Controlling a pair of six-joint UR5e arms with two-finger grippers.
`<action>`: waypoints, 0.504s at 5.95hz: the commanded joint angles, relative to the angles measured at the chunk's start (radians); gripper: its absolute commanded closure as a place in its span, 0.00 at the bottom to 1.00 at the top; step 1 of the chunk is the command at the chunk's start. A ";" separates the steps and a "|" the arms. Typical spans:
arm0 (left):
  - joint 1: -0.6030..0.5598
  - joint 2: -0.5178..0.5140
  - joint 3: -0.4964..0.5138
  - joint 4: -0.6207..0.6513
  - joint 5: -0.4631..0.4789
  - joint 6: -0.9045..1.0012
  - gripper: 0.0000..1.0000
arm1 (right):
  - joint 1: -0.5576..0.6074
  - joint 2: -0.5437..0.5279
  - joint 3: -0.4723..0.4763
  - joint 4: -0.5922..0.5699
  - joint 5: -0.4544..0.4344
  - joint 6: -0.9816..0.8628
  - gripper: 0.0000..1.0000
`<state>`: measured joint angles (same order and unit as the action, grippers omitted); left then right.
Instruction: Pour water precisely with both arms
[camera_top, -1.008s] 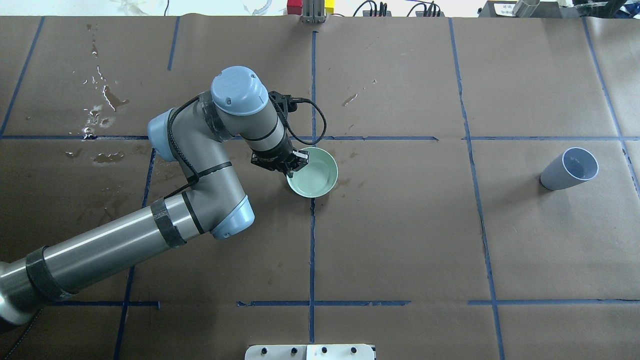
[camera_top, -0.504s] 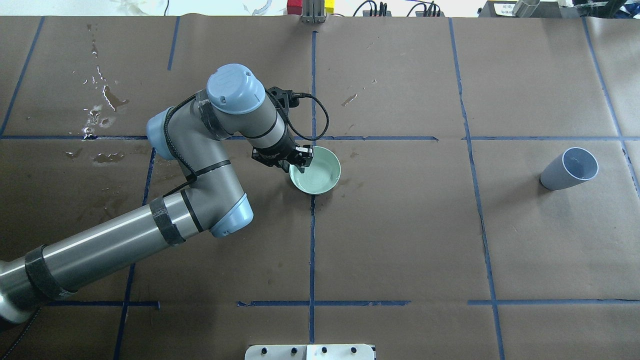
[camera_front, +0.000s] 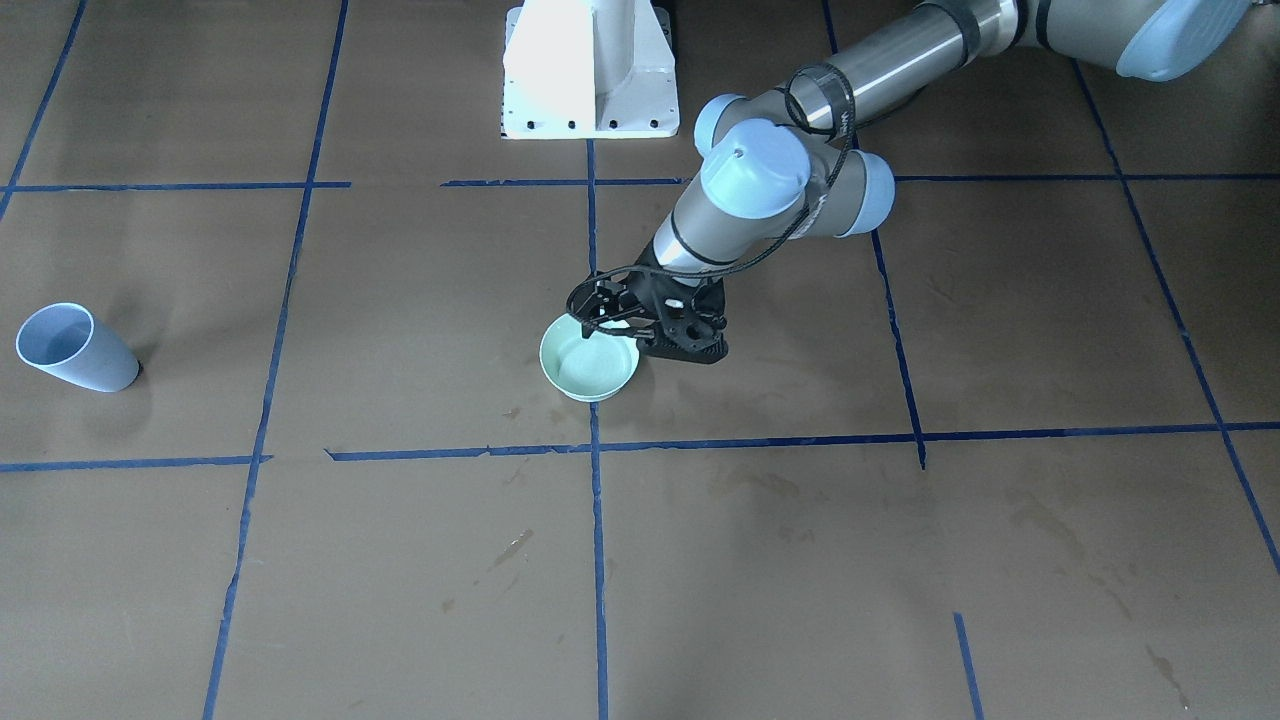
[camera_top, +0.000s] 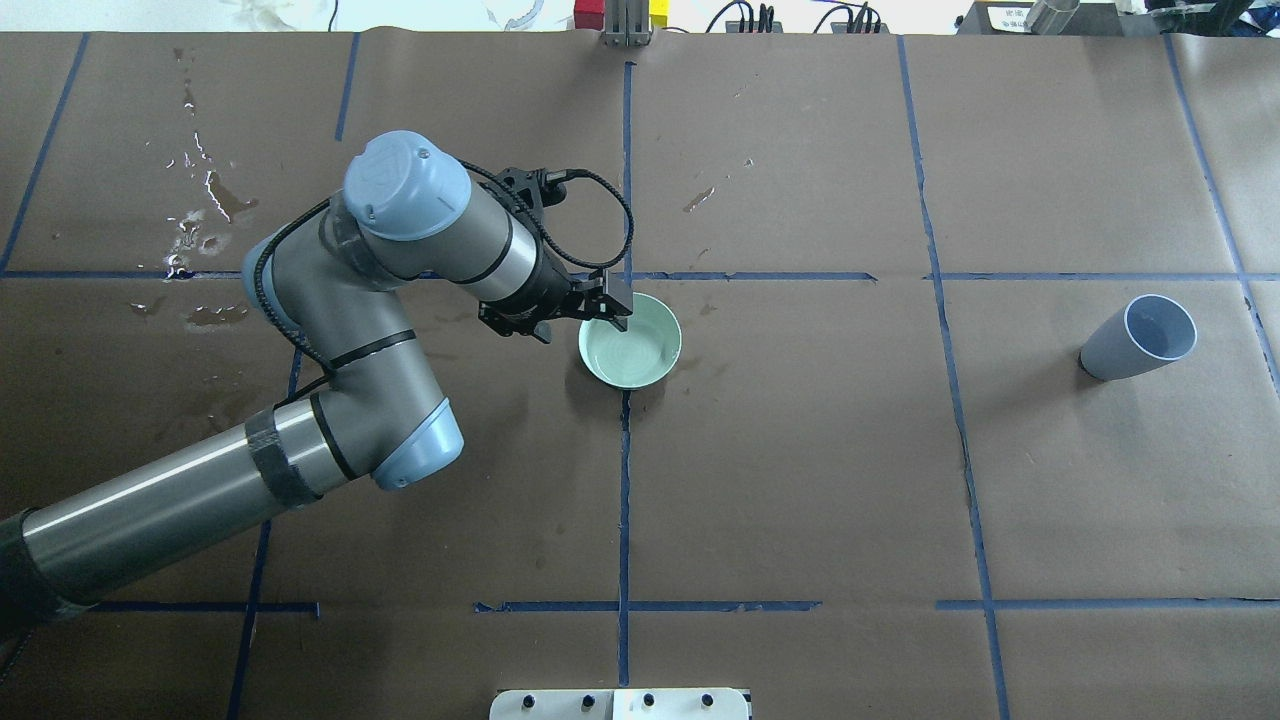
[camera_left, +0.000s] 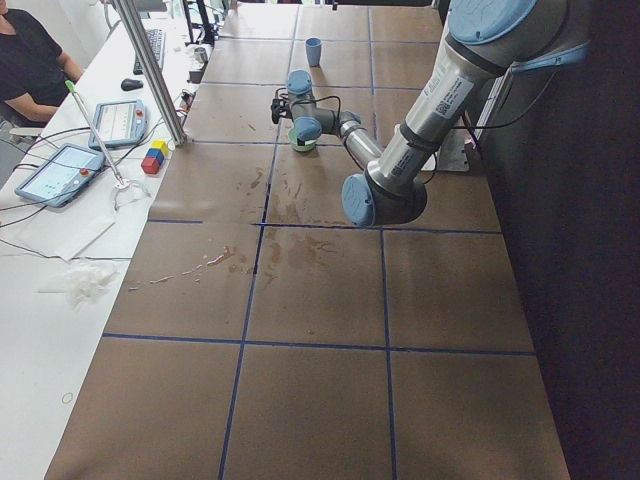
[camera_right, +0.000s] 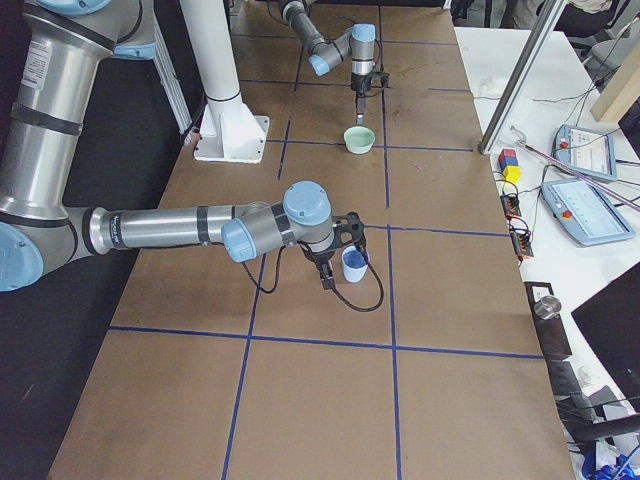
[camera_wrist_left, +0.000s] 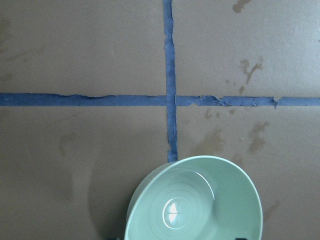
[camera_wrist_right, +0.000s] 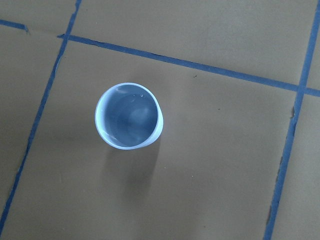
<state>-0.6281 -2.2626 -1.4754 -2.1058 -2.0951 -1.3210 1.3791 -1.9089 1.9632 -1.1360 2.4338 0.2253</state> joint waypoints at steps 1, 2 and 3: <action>-0.013 0.118 -0.130 -0.002 -0.002 -0.009 0.00 | -0.067 -0.051 -0.007 0.262 -0.045 0.197 0.00; -0.018 0.161 -0.169 -0.002 -0.002 -0.009 0.00 | -0.122 -0.059 -0.009 0.351 -0.105 0.262 0.00; -0.030 0.211 -0.212 0.000 -0.002 -0.009 0.00 | -0.205 -0.085 -0.010 0.402 -0.219 0.325 0.00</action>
<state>-0.6484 -2.0976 -1.6464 -2.1072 -2.0968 -1.3298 1.2429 -1.9739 1.9545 -0.7949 2.3050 0.4874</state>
